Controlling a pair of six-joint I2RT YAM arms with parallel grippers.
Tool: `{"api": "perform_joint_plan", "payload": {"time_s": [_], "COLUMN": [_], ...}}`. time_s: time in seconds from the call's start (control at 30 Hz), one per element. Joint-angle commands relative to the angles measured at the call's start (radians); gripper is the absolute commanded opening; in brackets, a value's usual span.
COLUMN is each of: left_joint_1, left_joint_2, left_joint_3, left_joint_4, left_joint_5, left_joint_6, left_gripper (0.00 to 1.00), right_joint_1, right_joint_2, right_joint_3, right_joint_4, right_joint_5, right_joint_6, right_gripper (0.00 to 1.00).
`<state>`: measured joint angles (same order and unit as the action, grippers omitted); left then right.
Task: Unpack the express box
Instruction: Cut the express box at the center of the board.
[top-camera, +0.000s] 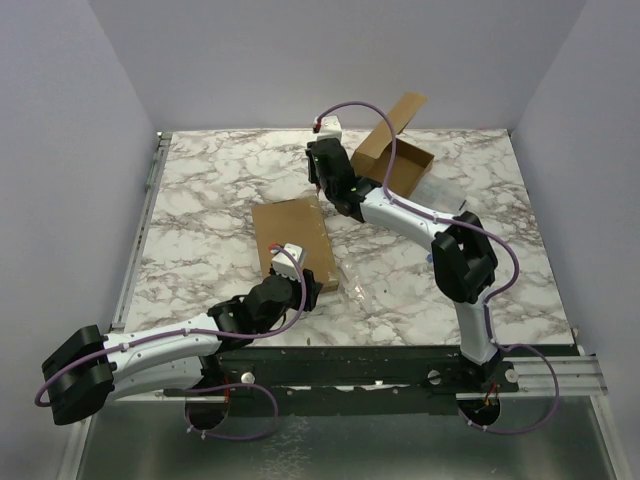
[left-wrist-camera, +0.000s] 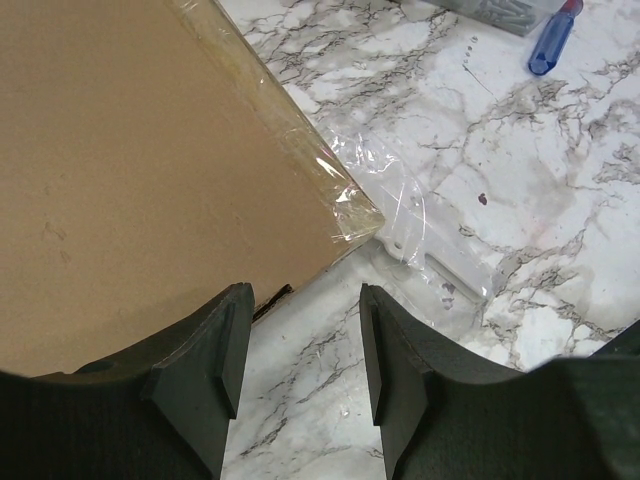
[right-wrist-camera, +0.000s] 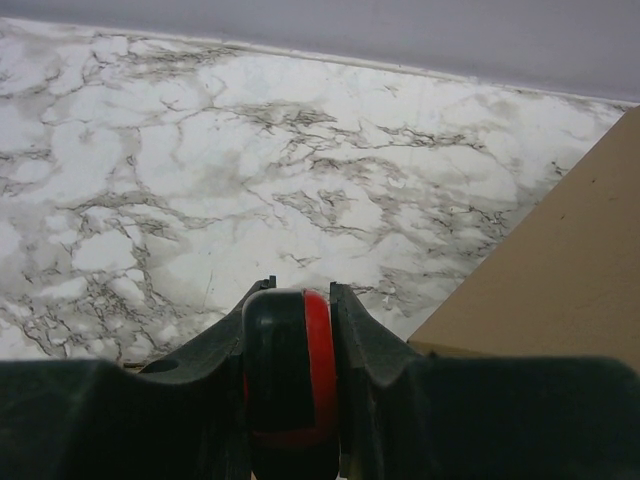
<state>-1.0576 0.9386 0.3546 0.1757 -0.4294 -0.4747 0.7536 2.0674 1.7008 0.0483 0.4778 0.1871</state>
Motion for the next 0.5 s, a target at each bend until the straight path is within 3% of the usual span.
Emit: {"api": "perform_joint_plan", "payload": {"time_s": [0.0,0.47], "left_joint_1": [0.004,0.004], "left_joint_2": [-0.006,-0.007], "left_joint_3": [-0.011,-0.021], "left_joint_4": [0.005,0.014], "left_joint_5": [-0.004,-0.003], "left_joint_6": [0.005,0.010], "left_gripper": [0.53,0.53], "right_joint_1": [0.009,0.016], "right_joint_2": [0.021,0.009], "right_joint_3": [0.034,0.045], "right_joint_4": [-0.011,-0.016], "right_joint_5": [0.000,0.002], "right_joint_6": [0.008,-0.003], "right_gripper": [0.00,0.00]}}
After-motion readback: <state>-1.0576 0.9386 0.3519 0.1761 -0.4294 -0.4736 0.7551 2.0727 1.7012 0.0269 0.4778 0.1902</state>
